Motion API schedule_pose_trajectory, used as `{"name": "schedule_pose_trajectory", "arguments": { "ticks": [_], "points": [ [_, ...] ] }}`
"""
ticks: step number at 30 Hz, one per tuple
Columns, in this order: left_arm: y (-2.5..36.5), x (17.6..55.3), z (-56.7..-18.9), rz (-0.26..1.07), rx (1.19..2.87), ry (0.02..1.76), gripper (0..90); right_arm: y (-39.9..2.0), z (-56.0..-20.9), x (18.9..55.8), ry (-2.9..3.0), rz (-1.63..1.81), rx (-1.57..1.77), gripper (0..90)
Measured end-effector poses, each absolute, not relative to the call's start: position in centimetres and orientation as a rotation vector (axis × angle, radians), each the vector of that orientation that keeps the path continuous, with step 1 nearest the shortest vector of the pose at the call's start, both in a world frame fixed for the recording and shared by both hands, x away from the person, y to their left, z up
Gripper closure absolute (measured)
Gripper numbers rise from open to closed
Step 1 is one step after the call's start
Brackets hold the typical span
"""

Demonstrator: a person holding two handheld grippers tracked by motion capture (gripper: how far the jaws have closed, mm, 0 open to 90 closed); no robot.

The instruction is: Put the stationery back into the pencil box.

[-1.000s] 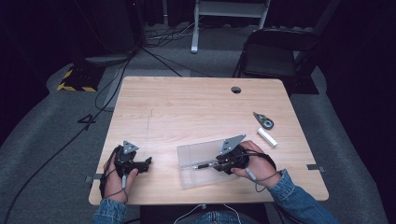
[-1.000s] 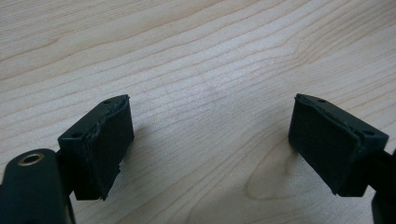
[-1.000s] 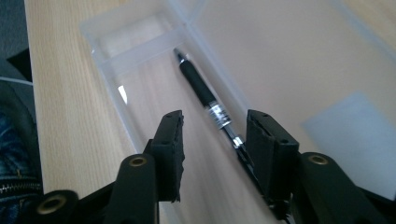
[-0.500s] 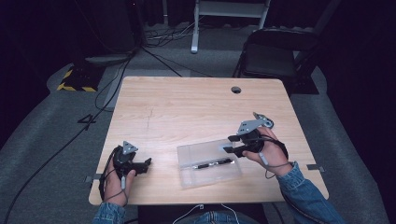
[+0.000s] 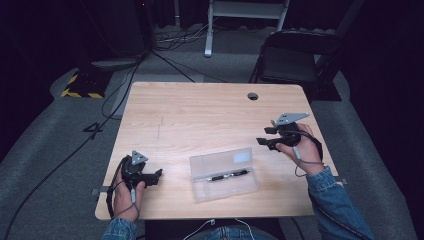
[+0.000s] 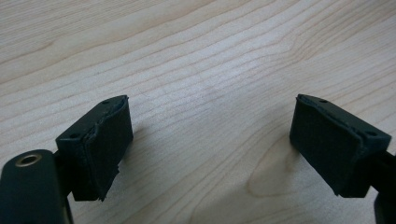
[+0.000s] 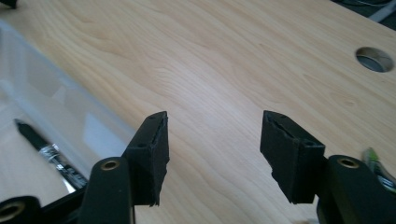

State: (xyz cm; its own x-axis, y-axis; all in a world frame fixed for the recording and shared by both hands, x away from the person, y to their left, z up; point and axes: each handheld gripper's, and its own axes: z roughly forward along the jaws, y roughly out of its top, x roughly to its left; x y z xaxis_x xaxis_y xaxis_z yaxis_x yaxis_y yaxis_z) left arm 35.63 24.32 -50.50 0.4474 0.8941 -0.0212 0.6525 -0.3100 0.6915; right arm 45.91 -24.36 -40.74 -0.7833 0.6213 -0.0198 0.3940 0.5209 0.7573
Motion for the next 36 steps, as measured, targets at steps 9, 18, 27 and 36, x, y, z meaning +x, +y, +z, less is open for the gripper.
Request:
{"name": "schedule_pose_trajectory", "arguments": {
  "ticks": [9,18,27,36],
  "points": [
    [24.3,35.8,-50.5,0.488,2.064,1.294,12.7,-27.9,-41.2,48.6,2.368,1.123,0.982,40.5],
    [24.3,35.7,-50.5,0.488,2.065,1.294,12.7,-30.9,-41.8,50.4,2.272,1.121,1.1,39.1],
    [24.3,35.8,-50.5,0.487,2.064,1.293,12.7,-32.2,-43.5,52.2,2.232,1.06,1.161,36.3],
    [24.3,35.7,-50.5,0.488,2.064,1.294,12.7,-32.9,-45.8,53.7,2.239,0.992,1.217,34.9]
  ]
}}
